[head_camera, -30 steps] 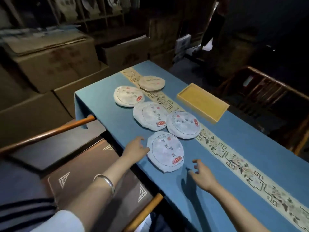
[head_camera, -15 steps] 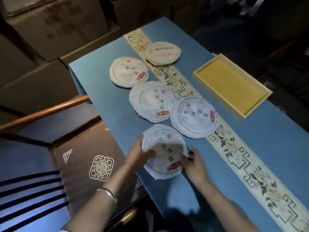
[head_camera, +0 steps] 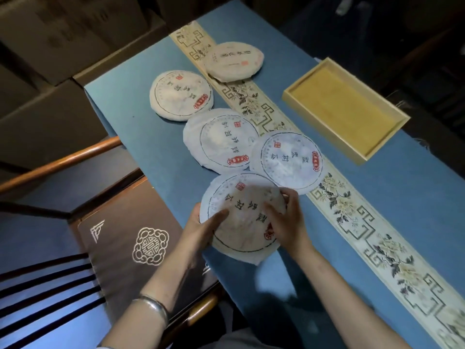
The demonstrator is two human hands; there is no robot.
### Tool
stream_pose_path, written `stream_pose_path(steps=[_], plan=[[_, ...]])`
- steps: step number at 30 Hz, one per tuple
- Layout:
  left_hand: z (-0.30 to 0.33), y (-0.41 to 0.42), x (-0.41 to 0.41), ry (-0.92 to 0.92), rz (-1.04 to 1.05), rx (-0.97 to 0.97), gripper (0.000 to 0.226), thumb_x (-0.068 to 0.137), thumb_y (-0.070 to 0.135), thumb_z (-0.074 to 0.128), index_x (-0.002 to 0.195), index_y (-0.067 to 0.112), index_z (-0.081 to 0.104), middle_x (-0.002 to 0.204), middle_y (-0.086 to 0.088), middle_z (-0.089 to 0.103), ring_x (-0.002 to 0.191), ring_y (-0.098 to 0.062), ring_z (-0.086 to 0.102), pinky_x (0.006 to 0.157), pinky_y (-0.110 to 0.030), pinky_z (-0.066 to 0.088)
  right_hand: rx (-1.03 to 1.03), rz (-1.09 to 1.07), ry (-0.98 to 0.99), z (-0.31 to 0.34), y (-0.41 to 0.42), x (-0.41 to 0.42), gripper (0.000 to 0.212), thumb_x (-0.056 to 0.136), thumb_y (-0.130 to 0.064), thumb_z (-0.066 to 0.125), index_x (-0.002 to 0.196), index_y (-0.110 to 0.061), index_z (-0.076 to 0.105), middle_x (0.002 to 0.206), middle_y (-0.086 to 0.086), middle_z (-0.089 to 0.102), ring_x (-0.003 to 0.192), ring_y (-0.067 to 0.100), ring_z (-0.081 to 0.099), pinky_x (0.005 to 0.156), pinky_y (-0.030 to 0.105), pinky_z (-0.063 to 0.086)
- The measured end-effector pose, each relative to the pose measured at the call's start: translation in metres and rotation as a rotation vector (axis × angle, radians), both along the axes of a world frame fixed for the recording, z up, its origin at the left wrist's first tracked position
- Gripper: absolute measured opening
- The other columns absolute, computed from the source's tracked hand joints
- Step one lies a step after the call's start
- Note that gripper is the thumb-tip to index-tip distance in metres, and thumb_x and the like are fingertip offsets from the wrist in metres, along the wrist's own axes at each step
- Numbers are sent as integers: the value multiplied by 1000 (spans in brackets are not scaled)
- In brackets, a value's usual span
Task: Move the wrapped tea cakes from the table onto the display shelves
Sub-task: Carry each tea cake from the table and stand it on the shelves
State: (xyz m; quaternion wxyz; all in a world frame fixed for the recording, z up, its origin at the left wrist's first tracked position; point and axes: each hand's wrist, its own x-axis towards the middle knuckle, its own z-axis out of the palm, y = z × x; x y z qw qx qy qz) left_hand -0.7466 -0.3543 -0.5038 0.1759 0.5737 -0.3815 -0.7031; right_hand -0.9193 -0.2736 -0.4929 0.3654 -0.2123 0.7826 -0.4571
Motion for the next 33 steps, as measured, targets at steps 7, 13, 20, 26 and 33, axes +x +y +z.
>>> stream_pose_path(steps=[7,13,20,26,33], plan=[[57,-5,19,268,80,-79,59,79,24,74,134,18,54,128,-8,67,120,-28,62,104,-47,46,-232,-135,-107,82,-22,21,32,94,-40,56,123,-29,54,118,-7,58,101,3,58,89,19,42],[112,6,51,550,208,-143,47,92,21,59,138,20,50,132,-4,65,119,-19,63,90,-30,56,-303,-469,-16,144,12,68,52,85,-62,40,131,-39,48,141,-11,44,123,2,49,98,24,39],[157,18,72,674,446,-263,50,90,19,64,138,25,51,130,-1,66,117,-18,64,84,-29,58,-517,-119,-178,189,17,161,75,78,-51,61,144,-37,28,107,-50,53,97,-29,52,81,2,44],[179,41,88,776,398,-305,66,80,25,73,140,27,48,134,-1,63,121,-18,62,86,-29,56,-663,-170,-108,200,6,174,70,86,-21,75,138,-41,33,116,-42,50,103,-26,53,79,-2,44],[185,50,134,676,198,-263,50,85,25,66,134,24,54,133,-5,64,121,-24,62,97,-49,52,-802,-133,-366,205,12,171,41,86,-11,71,125,-17,61,117,3,73,109,21,69,81,28,58]])
